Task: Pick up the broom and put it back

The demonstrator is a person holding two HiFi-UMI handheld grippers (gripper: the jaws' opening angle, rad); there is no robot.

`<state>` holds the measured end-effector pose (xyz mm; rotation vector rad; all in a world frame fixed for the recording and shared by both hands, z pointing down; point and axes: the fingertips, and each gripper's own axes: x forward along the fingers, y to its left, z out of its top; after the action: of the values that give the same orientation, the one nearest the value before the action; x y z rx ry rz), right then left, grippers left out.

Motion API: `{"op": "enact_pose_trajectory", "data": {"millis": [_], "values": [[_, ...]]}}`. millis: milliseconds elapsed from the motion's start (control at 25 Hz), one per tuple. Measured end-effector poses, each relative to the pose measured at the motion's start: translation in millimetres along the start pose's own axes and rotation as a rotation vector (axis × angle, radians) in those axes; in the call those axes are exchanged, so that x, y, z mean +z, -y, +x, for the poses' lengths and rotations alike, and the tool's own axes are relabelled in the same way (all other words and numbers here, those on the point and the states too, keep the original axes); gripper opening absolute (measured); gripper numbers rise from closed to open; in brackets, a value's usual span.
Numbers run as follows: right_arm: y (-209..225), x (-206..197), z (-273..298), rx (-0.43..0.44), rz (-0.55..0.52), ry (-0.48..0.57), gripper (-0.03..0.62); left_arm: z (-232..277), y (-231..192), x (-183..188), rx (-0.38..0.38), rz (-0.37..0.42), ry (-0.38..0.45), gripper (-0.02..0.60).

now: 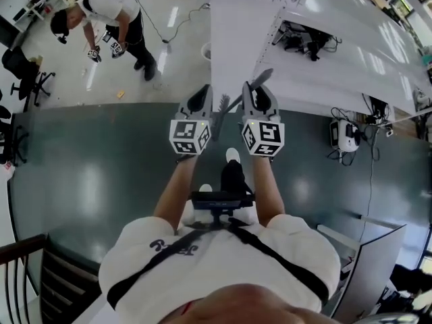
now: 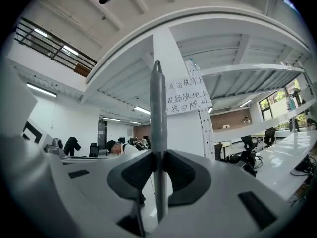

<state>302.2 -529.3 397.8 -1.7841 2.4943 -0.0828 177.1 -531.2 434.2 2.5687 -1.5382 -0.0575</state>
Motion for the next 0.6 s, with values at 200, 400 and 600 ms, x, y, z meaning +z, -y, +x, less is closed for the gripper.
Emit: {"op": "enact_pose_trajectory", "data": {"millis": [200,400,600], "values": [[-28,26,-14,0.007,0.002,0.025,0.095,-35,2,35,0.003,0.037,0.032,0.012],[-58,31,-28,0.022,0.003,0.022,0.095,-63,-13,40,0.075,0.085,0.003,0.011],[-102,32,-27,0.089,-0.007,0.025,0.095,-97,-40,49,0.112,0.059,0.067,0.011]]}}
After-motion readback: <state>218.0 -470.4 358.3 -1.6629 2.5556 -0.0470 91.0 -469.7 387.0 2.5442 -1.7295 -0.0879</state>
